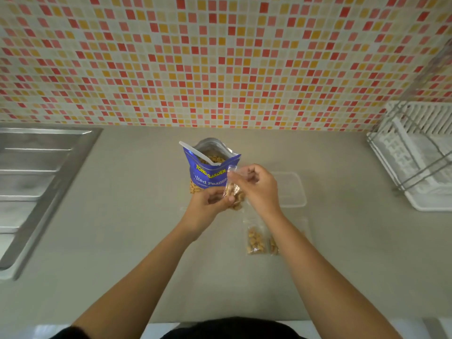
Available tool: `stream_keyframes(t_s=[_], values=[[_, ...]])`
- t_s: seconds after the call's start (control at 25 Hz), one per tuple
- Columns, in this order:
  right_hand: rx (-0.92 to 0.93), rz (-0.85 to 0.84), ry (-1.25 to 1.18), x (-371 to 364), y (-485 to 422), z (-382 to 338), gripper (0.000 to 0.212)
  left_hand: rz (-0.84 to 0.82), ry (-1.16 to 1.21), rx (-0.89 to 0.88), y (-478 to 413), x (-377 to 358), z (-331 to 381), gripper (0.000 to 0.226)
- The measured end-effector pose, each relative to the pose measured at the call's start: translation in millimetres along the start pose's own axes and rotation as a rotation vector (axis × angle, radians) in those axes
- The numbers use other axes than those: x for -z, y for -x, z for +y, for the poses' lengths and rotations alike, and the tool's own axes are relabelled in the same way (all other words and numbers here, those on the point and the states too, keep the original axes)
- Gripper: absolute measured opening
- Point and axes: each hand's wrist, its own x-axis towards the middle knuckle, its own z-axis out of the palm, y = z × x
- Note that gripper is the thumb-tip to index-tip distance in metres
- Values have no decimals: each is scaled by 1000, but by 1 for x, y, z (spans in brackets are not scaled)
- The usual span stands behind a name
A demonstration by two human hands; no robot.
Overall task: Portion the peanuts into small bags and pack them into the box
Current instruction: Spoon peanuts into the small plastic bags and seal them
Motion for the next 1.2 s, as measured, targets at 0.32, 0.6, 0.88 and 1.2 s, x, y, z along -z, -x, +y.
stream_keyframes(t_s=[0.32,0.6,0.88,1.2], values=[[-200,-155,191,16,43,77,21,23,-49,191,11,-1,-48,10],[-183,-39,425,8,61,98,22,264,-361,212,21,-17,-81,31],[-255,-53,630,0,60,100,23,189,-614,140,26,-20,-94,32],[-217,-95,746,1,62,99,26,167,-686,51,25,-12,-102,34]])
